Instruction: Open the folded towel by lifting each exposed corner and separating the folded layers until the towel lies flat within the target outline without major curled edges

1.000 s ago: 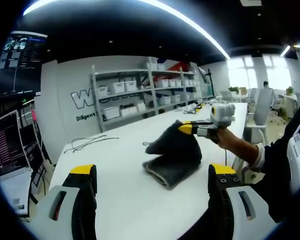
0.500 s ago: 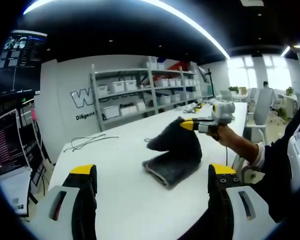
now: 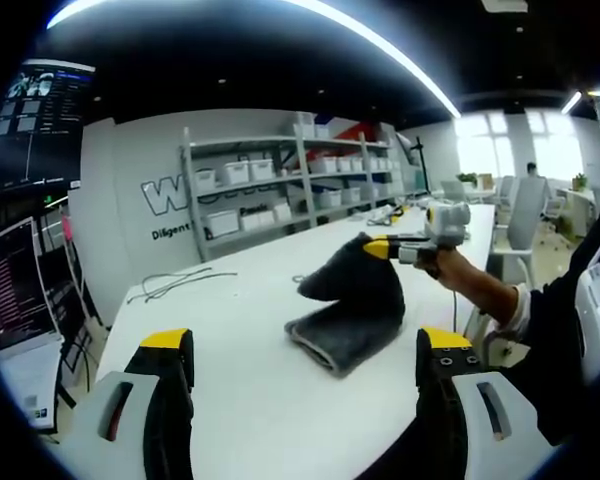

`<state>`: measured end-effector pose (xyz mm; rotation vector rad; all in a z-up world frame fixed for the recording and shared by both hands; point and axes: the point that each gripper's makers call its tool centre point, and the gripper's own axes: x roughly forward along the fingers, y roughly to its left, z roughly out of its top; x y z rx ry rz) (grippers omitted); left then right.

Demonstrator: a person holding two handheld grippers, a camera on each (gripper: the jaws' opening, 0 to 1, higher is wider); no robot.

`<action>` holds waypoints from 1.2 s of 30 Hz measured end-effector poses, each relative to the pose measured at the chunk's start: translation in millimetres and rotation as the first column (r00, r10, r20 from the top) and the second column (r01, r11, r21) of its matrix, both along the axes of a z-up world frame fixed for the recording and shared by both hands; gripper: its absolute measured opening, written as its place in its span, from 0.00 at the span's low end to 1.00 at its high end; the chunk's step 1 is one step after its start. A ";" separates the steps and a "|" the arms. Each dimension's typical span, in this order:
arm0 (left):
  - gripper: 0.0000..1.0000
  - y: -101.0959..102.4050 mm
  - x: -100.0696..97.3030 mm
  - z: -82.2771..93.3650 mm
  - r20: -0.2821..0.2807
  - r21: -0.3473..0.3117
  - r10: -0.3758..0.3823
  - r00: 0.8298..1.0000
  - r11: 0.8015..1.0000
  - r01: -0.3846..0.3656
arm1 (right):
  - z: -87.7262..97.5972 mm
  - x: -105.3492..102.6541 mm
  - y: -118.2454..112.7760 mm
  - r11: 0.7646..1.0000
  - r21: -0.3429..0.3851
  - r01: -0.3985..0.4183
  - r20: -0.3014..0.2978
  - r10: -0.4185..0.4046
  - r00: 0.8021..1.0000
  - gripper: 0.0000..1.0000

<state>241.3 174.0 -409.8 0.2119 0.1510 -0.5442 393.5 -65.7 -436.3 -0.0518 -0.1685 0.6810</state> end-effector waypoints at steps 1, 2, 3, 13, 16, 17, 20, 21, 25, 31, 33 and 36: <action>0.90 0.1 0.1 0.0 0.000 -0.001 0.001 1.000 1.000 -0.001 | 0.1 0.2 -1.3 1.000 0.001 0.003 0.000 -0.003 1.000 0.05; 0.90 0.4 0.1 0.1 0.000 -0.001 0.002 1.000 1.000 -0.002 | 0.1 0.5 -3.1 1.000 0.002 0.007 0.000 -0.007 1.000 0.05; 0.90 0.7 0.3 0.0 0.000 -0.001 0.003 1.000 1.000 -0.003 | -0.4 0.5 -4.1 1.000 -0.001 0.009 0.000 -0.009 1.000 0.05; 0.90 -0.3 0.2 -0.6 0.001 0.004 0.005 1.000 1.000 -0.005 | -5.9 2.4 -18.1 0.999 0.004 0.031 -0.022 -0.031 0.999 0.05; 0.90 -0.5 0.1 -1.3 0.001 0.005 0.006 1.000 1.000 -0.006 | -5.8 3.1 -20.5 0.999 0.000 0.041 -0.021 -0.041 0.999 0.05; 0.90 -0.5 0.0 -1.2 0.002 0.005 0.006 1.000 1.000 -0.006 | -6.0 3.1 -21.0 0.999 0.001 0.042 -0.022 -0.042 0.999 0.05; 0.90 -0.1 -0.4 -1.1 0.002 0.004 0.007 1.000 1.000 -0.007 | -7.0 3.4 -22.4 0.999 0.003 0.046 -0.028 -0.046 0.999 0.05; 0.90 0.0 -0.4 -1.1 0.002 0.005 0.006 1.000 1.000 -0.007 | -7.3 3.5 -22.8 0.999 0.004 0.048 -0.029 -0.047 0.998 0.05; 0.90 0.1 -0.2 -1.3 0.000 0.005 0.005 1.000 1.000 -0.005 | -8.3 3.3 -25.2 0.998 0.011 0.056 -0.035 -0.055 0.998 0.05; 0.90 1.1 -0.4 -0.6 0.001 0.007 0.005 1.000 1.000 -0.005 | -12.1 5.0 -31.5 0.997 0.027 0.066 -0.055 -0.064 0.996 0.05; 0.90 1.5 -0.6 0.2 0.003 0.006 0.006 1.000 1.000 -0.006 | -12.4 5.6 -34.6 0.997 0.034 0.070 -0.061 -0.068 0.996 0.05; 0.90 1.2 -0.9 -0.4 0.002 0.006 0.006 1.000 1.000 -0.006 | -11.6 6.3 -39.4 0.996 0.049 0.077 -0.069 -0.073 0.995 0.05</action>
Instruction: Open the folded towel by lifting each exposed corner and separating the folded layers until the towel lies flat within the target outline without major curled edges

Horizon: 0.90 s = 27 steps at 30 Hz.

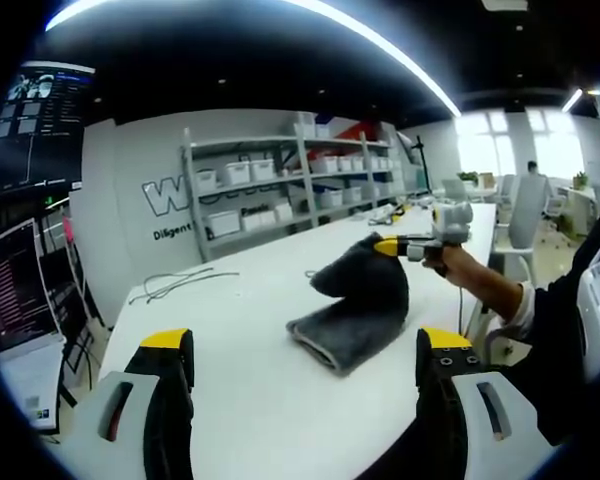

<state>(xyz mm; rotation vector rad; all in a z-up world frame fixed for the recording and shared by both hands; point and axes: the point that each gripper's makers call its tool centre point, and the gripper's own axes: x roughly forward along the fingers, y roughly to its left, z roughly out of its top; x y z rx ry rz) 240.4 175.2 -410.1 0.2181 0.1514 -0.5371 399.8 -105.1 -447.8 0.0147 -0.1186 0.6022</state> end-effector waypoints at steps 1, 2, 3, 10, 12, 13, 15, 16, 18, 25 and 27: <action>0.90 -0.1 0.0 -0.3 -0.001 0.001 0.000 1.000 1.000 0.000 | 0.1 -0.1 -0.4 1.000 0.003 0.000 -0.001 0.000 1.000 0.05; 0.90 -0.4 0.1 -0.5 -0.001 0.001 -0.001 1.000 1.000 0.001 | 0.0 -0.2 -0.8 1.000 0.005 0.002 -0.003 -0.002 1.000 0.05; 0.90 -0.8 0.2 -0.7 -0.001 0.001 -0.002 1.000 1.000 0.002 | -0.2 -0.1 -1.5 1.000 0.006 0.005 -0.004 -0.005 1.000 0.05; 0.90 -1.4 0.2 -1.0 -0.003 0.003 -0.003 1.000 1.000 0.003 | -3.4 0.1 -6.7 1.000 0.014 0.013 -0.019 -0.013 1.000 0.05; 0.90 -1.4 0.3 -1.0 -0.003 0.004 -0.004 1.000 1.000 0.004 | -4.6 0.9 -8.9 1.000 0.016 0.017 -0.026 -0.016 1.000 0.05; 0.90 -1.3 0.3 -1.2 -0.004 0.004 -0.003 1.000 1.000 0.003 | -4.8 1.2 -10.0 1.000 0.017 0.019 -0.027 -0.018 0.999 0.05; 0.90 -0.8 0.8 -0.5 -0.003 0.004 -0.005 1.000 1.000 0.005 | -4.6 1.6 -12.0 1.000 0.018 0.023 -0.027 -0.023 0.999 0.05; 0.90 -0.6 0.8 -0.4 -0.004 0.004 -0.005 1.000 1.000 0.005 | -4.5 1.8 -13.1 1.000 0.018 0.025 -0.028 -0.025 0.999 0.05; 0.90 -0.5 0.9 -0.6 -0.003 0.005 -0.004 1.000 1.000 0.004 | -5.2 2.1 -14.6 0.999 0.019 0.027 -0.032 -0.027 0.999 0.05; 0.90 1.2 0.3 0.4 -0.003 0.004 0.000 1.000 1.000 0.000 | -10.4 1.5 -20.2 0.999 0.020 0.035 -0.047 -0.034 0.998 0.05; 0.90 0.4 -0.9 1.1 0.002 0.008 -0.001 1.000 1.000 0.001 | -11.3 1.8 -22.5 0.999 0.020 0.039 -0.050 -0.038 0.998 0.05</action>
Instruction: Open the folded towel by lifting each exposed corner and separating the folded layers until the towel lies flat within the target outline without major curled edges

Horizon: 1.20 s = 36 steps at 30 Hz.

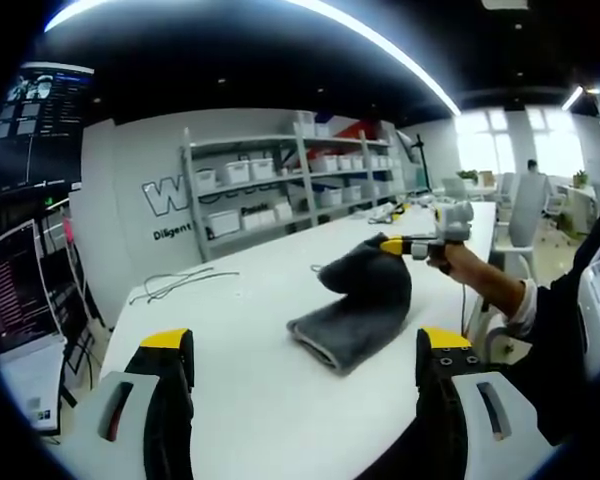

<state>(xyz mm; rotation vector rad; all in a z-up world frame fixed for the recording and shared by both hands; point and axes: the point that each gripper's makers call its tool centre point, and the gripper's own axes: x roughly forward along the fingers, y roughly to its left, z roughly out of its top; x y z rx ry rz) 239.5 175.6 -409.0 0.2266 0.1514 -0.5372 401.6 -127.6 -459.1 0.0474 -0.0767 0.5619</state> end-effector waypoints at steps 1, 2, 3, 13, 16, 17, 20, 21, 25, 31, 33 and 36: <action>0.90 -0.5 -0.5 0.1 0.002 0.003 -0.002 1.000 1.000 0.002 | -0.2 0.1 -0.8 1.000 0.000 0.002 -0.001 -0.002 1.000 0.05; 0.90 -1.0 -0.9 0.2 0.003 0.005 -0.004 1.000 1.000 0.004 | -0.4 0.2 -2.0 1.000 0.000 0.004 -0.001 -0.004 1.000 0.05; 0.90 -1.5 -1.2 0.3 0.005 0.006 -0.006 1.000 1.000 0.006 | -0.7 0.3 -3.0 1.000 0.001 0.006 -0.002 -0.006 1.000 0.05; 0.89 -1.9 -1.9 0.0 0.009 0.011 -0.006 1.000 1.000 0.006 | -1.0 2.6 -11.0 1.000 0.004 0.023 -0.005 -0.023 1.000 0.05; 0.89 -1.6 -1.6 0.5 0.010 0.010 -0.006 1.000 1.000 0.006 | -1.6 3.5 -13.9 1.000 0.007 0.028 -0.008 -0.028 1.000 0.05; 0.89 -1.5 -1.4 0.4 0.009 0.010 -0.006 1.000 1.000 0.006 | -1.8 3.8 -15.0 0.999 0.008 0.031 -0.009 -0.031 0.999 0.05; 0.89 -0.8 -0.7 0.6 0.008 0.003 -0.004 1.000 1.000 0.004 | -1.7 4.3 -17.2 0.999 0.009 0.035 -0.009 -0.035 0.999 0.05; 0.89 0.5 -0.1 1.2 0.009 -0.001 0.000 1.000 1.000 0.000 | -1.7 4.5 -17.8 0.999 0.009 0.036 -0.009 -0.036 0.999 0.05; 0.89 4.6 0.3 2.3 0.008 -0.013 0.010 1.000 1.000 -0.010 | -1.6 5.4 -20.4 0.999 0.005 0.042 -0.006 -0.042 0.999 0.05; 0.89 7.8 1.0 2.8 0.007 -0.018 0.019 1.000 1.000 -0.018 | -2.6 6.7 -23.7 0.999 0.005 0.048 -0.010 -0.048 0.999 0.05; 0.89 7.6 0.8 2.7 0.008 -0.017 0.018 1.000 1.000 -0.018 | -3.2 7.0 -24.7 0.999 0.004 0.049 -0.011 -0.049 0.999 0.05; 0.89 6.8 -0.1 2.4 0.009 -0.014 0.016 1.000 1.000 -0.016 | -3.6 7.1 -27.0 0.999 0.005 0.052 -0.012 -0.052 0.999 0.05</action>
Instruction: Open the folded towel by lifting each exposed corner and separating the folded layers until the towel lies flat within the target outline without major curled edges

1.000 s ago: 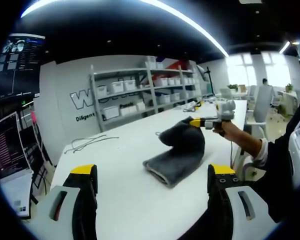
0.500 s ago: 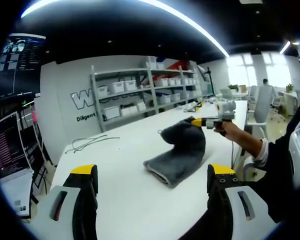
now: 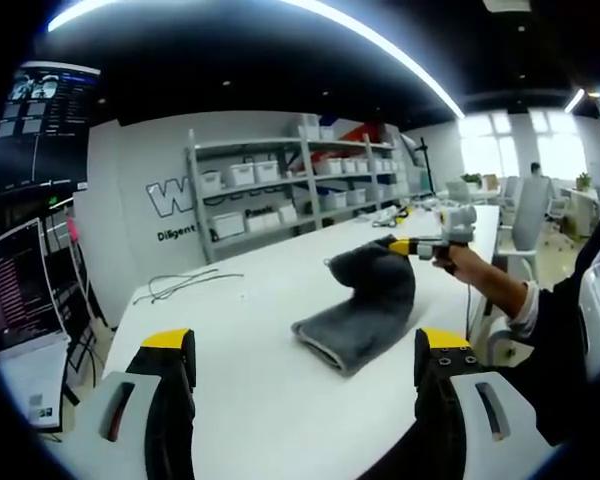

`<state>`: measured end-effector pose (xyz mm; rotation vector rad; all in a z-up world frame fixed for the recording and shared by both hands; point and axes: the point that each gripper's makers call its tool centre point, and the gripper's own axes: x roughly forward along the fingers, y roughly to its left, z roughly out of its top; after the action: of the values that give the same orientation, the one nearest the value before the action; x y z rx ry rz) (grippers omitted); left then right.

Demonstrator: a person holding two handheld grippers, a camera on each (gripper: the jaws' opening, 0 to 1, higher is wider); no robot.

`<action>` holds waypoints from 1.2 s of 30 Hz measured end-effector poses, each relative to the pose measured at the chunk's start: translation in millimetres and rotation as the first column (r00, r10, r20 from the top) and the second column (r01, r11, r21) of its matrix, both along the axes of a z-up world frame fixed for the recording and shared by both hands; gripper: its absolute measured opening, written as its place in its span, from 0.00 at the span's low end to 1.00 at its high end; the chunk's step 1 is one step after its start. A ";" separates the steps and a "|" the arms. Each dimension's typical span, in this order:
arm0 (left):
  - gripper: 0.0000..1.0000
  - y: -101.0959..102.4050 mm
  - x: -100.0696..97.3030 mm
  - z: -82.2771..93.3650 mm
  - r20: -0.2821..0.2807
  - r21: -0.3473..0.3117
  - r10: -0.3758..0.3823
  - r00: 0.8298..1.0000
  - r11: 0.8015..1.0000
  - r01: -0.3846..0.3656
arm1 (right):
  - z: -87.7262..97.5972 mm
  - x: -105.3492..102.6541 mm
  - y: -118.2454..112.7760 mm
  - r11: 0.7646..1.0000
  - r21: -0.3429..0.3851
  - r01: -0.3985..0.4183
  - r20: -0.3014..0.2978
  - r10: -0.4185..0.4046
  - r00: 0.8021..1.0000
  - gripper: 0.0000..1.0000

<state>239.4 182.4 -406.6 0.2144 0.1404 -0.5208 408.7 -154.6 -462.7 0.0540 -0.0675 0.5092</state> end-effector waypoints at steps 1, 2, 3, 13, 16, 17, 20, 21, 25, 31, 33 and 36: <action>0.89 0.2 0.1 0.3 0.001 0.000 0.000 1.000 1.000 0.000 | -0.2 0.1 -0.9 1.000 0.000 0.002 -0.001 -0.002 1.000 0.05; 0.89 0.4 0.2 0.4 0.001 0.000 0.000 1.000 1.000 0.000 | -0.4 0.4 -1.8 1.000 0.001 0.003 -0.002 -0.003 1.000 0.05; 0.89 0.6 0.4 0.4 0.001 -0.001 0.001 1.000 1.000 -0.001 | -0.6 0.6 -2.6 1.000 0.001 0.004 -0.002 -0.004 1.000 0.05; 0.89 -0.8 1.4 -1.5 -0.003 0.003 -0.002 1.000 1.000 0.002 | -4.0 3.0 -8.6 1.000 0.001 0.013 -0.012 -0.013 1.000 0.06; 0.89 -1.4 1.4 -2.6 -0.006 0.006 -0.002 1.000 1.000 0.002 | -5.4 3.9 -12.4 1.000 0.004 0.018 -0.018 -0.018 1.000 0.06; 0.89 -1.2 1.9 -2.5 -0.006 0.006 -0.002 1.000 1.000 0.002 | -5.7 4.1 -13.2 1.000 0.004 0.020 -0.019 -0.020 1.000 0.06; 0.89 -1.9 2.1 -2.8 -0.008 0.005 -0.004 1.000 1.000 0.004 | -6.3 5.3 -17.0 1.000 0.007 0.027 -0.024 -0.026 0.999 0.06; 0.89 -2.3 1.9 -2.9 -0.008 0.006 -0.005 1.000 1.000 0.005 | -6.6 5.6 -17.7 1.000 0.006 0.028 -0.024 -0.028 0.999 0.06; 0.89 -2.4 1.4 -2.6 -0.007 0.008 -0.005 1.000 1.000 0.005 | -7.9 6.3 -19.8 0.999 0.005 0.032 -0.029 -0.032 0.999 0.06; 0.89 -1.9 1.2 -2.3 -0.005 0.007 -0.004 1.000 1.000 0.004 | -10.4 7.2 -23.2 0.999 0.000 0.037 -0.036 -0.037 0.999 0.06; 0.89 -1.5 1.3 -2.7 -0.007 0.009 -0.003 1.000 1.000 0.004 | -11.1 6.9 -24.4 0.999 0.002 0.038 -0.039 -0.038 0.999 0.06; 0.89 -1.1 1.5 -2.6 -0.007 0.007 -0.002 1.000 1.000 0.002 | -13.4 6.9 -26.1 0.999 -0.001 0.040 -0.044 -0.040 0.998 0.06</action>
<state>240.9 181.3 -409.1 0.2195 0.1484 -0.5235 415.7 -180.6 -476.1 0.0633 -0.0251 0.4677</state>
